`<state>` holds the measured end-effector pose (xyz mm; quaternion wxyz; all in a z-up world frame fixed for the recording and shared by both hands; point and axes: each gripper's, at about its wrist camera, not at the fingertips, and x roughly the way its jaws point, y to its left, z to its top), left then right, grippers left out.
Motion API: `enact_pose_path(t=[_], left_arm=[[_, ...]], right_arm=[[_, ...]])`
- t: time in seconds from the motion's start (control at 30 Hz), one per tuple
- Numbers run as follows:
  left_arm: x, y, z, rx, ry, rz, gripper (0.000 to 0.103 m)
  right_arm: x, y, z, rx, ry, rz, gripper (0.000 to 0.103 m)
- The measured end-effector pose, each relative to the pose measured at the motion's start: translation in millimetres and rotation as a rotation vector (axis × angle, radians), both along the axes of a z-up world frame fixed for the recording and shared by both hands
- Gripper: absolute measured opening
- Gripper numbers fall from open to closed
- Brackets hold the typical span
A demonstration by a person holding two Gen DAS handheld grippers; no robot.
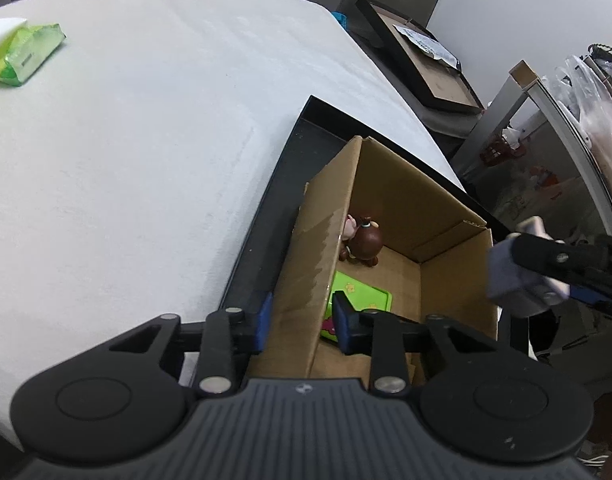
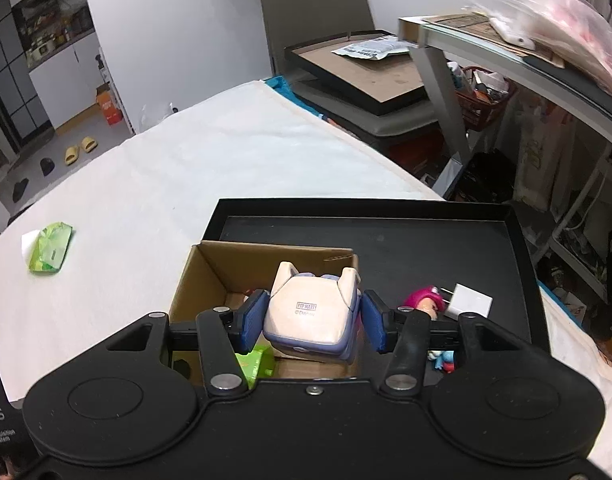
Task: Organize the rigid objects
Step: 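Carry the white adapter with the right gripper over the box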
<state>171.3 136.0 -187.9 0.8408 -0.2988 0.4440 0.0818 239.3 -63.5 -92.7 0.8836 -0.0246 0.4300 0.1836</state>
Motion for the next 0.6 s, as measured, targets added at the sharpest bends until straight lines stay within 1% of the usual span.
enact_pose_path(t=[0.03, 0.13, 0.4, 0.6], left_arm=[[1, 0, -1, -0.01, 0.0, -0.005, 0.026], [2, 0, -2, 0.005, -0.004, -0.01, 0.022], [3, 3, -5, 0.011, -0.017, -0.027, 0.021], [1, 0, -4, 0.026, -0.017, -0.036, 0.021]], right_arm=[[0, 4, -1, -0.001, 0.003, 0.006, 0.049], [2, 14, -9, -0.017, 0.018, 0.016, 0.048], [8, 38, -23, -0.058, 0.041, 0.031, 0.048], [12, 52, -26, -0.067, 0.041, 0.041, 0.048]])
